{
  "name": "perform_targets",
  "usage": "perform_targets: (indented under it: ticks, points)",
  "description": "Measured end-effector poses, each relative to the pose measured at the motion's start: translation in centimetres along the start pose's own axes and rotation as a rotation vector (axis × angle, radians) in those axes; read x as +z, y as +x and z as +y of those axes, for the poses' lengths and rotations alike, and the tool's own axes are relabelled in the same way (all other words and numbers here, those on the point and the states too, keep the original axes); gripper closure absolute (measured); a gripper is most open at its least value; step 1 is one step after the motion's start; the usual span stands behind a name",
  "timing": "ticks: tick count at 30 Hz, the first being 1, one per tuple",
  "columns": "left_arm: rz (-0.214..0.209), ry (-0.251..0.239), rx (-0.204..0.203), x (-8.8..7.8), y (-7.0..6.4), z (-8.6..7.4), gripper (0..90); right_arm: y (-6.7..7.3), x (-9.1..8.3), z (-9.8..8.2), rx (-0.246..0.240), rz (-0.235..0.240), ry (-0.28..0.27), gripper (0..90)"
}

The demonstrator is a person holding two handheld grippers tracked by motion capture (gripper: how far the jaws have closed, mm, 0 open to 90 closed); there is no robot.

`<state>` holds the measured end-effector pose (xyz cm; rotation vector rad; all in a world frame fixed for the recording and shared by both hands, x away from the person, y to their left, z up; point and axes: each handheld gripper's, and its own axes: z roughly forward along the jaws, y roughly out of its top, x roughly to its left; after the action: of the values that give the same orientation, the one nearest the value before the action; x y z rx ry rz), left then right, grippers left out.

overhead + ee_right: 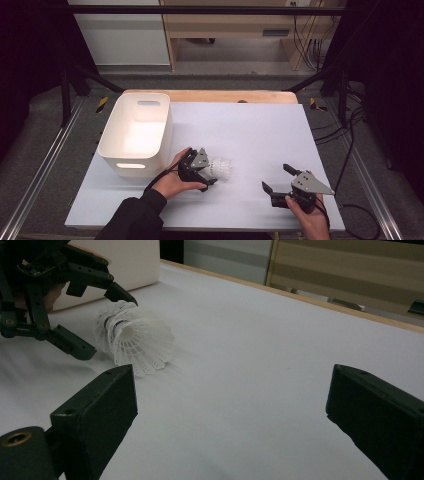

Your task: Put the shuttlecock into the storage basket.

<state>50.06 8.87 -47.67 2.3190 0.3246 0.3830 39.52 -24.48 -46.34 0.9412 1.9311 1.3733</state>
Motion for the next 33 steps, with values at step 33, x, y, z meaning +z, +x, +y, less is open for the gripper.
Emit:
perform_targets:
  ticks: [33]
  points:
    - [0.020, -0.023, -0.012, 1.2, -0.4, 0.7, 21.6, 0.1, 0.1, 0.0, -0.002, 0.004, 0.003, 6.3]
